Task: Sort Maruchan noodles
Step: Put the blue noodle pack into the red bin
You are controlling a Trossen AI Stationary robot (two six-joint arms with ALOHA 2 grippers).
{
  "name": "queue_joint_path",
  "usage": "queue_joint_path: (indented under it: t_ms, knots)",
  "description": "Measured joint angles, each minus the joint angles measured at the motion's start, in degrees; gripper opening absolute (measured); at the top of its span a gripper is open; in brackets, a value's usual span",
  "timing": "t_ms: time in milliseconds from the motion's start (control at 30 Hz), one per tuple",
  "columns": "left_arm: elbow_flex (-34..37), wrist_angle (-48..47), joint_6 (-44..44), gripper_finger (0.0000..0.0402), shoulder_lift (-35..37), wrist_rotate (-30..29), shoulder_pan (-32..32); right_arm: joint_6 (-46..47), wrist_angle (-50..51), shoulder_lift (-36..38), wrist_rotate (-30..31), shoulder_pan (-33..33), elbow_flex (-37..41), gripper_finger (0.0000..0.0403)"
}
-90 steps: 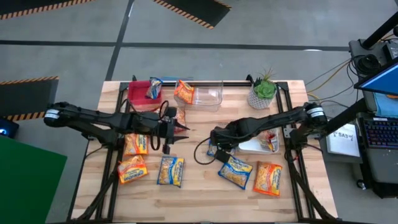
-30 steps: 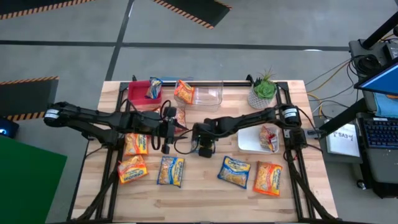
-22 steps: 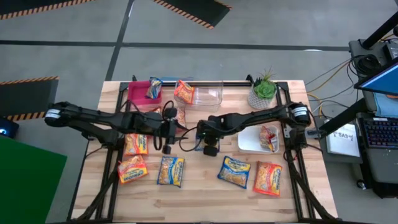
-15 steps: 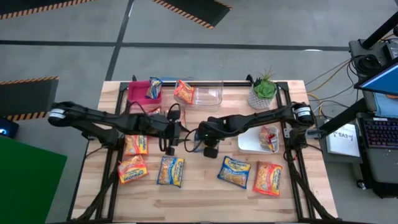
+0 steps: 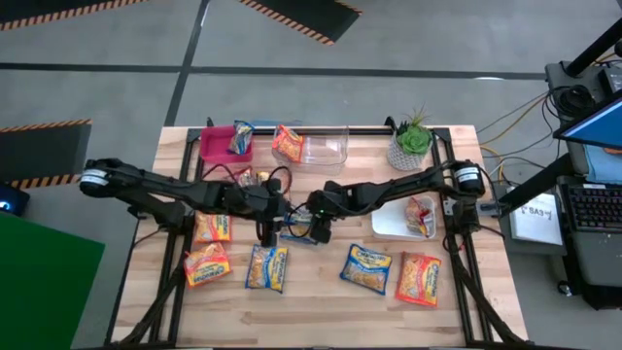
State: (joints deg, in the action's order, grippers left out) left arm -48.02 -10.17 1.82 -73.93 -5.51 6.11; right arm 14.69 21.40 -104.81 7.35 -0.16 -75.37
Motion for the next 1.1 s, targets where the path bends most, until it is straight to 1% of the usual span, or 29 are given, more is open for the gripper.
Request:
queue_joint_path:
  t_ms: [200,333,433,567,667,767,867,933,1100]
  knots:
    - [0.9,1.2,2.8,0.0135,-5.1,-0.7,1.7,5.3,8.3,2.0,-0.5,-0.6,0.0,0.0228]
    - [1.1,0.9,3.3,0.013,-8.2,-0.6,2.0,7.3,11.7,2.1,-3.3,-0.7,0.1,0.0252]
    - [2.9,-3.4,3.2,0.0121,-10.5,1.5,2.3,8.3,10.4,3.1,-5.3,-0.8,0.3,0.0268]
    - [5.7,-1.3,4.9,0.0103,-10.7,1.5,2.1,8.2,11.5,2.9,-6.4,-0.8,0.8,0.0284]
    - [9.5,-1.3,7.8,0.009,-11.4,2.0,2.2,8.0,10.3,3.6,-6.5,-1.0,0.6,0.0291]
    - [12.1,6.3,9.8,0.0079,-10.5,1.9,2.2,7.9,9.1,4.1,-6.3,-1.5,0.9,0.0294]
    - [15.1,11.3,10.5,0.0072,-10.8,1.8,2.2,7.9,6.7,4.0,-6.3,-1.7,1.5,0.0293]
    - [16.5,17.4,10.5,0.0068,-10.5,1.8,2.2,8.2,3.7,4.0,-6.8,-1.7,2.3,0.0291]
    - [20.4,27.2,10.4,0.0058,-10.6,1.7,2.2,11.1,-4.9,4.2,-10.1,-2.0,6.8,0.0286]
